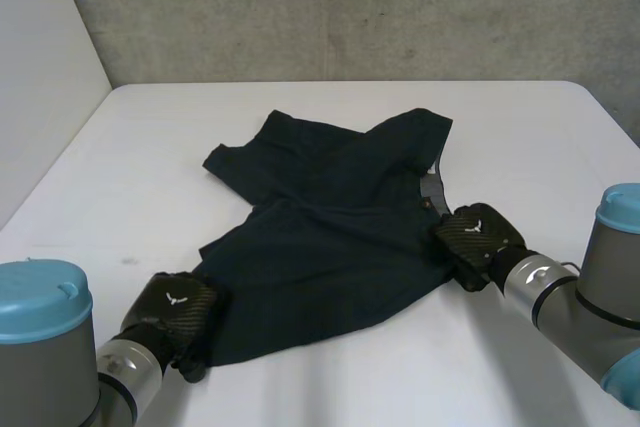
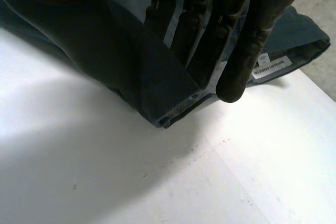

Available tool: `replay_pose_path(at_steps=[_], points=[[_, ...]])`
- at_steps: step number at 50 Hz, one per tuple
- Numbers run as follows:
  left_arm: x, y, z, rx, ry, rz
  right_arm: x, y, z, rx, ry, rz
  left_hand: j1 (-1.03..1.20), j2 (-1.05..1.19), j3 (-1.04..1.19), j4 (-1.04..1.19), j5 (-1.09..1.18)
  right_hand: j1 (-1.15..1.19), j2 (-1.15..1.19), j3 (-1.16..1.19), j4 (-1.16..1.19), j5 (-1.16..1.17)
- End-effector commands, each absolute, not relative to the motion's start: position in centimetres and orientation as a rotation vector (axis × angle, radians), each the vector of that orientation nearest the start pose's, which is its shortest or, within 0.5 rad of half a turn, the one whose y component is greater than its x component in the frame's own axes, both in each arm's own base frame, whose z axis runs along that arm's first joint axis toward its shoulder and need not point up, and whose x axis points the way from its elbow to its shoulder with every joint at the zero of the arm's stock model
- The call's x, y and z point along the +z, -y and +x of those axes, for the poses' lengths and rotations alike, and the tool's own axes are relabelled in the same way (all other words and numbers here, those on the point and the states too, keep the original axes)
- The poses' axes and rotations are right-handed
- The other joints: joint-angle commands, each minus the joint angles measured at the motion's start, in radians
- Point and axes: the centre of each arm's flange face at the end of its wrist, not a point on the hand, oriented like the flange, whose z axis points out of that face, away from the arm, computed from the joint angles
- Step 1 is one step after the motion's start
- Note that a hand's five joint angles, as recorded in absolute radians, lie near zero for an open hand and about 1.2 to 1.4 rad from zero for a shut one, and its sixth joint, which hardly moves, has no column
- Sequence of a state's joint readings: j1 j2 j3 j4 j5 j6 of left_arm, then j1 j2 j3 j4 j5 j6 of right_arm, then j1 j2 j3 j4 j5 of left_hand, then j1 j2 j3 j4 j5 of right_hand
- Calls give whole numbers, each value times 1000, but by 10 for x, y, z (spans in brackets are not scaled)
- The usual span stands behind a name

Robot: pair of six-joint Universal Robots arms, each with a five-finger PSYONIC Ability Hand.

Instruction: Fold the shorts.

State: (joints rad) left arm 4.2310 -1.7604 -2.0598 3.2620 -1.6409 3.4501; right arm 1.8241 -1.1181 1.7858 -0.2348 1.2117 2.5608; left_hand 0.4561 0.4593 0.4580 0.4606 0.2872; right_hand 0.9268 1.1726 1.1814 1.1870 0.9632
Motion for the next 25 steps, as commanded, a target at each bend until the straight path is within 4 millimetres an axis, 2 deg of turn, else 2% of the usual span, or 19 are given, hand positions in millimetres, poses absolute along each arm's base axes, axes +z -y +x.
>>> replay_pose_path(at_steps=[1,6,11,17,18,25], points=[[135,159,-225,-1536,-2575,1025,129,265,234,-1648,-2207,-1224,63,60,61,58,57,469,224,215,209,259],[129,165,-228,-1547,-2566,1021,128,265,234,-1643,-2211,-1223,104,100,102,99,98,469,224,215,209,259],[125,170,-230,-1560,-2561,1016,127,264,233,-1637,-2215,-1223,283,279,281,278,277,469,224,215,209,259],[127,172,-230,-1577,-2555,1004,127,262,233,-1633,-2218,-1222,773,769,771,768,767,469,224,215,209,259],[128,172,-230,-1586,-2551,1004,127,262,233,-1631,-2219,-1223,939,935,937,934,933,469,224,215,209,259],[152,173,-230,-1705,-2492,968,136,257,229,-1613,-2259,-1215,940,937,938,936,935,469,224,215,209,259]])
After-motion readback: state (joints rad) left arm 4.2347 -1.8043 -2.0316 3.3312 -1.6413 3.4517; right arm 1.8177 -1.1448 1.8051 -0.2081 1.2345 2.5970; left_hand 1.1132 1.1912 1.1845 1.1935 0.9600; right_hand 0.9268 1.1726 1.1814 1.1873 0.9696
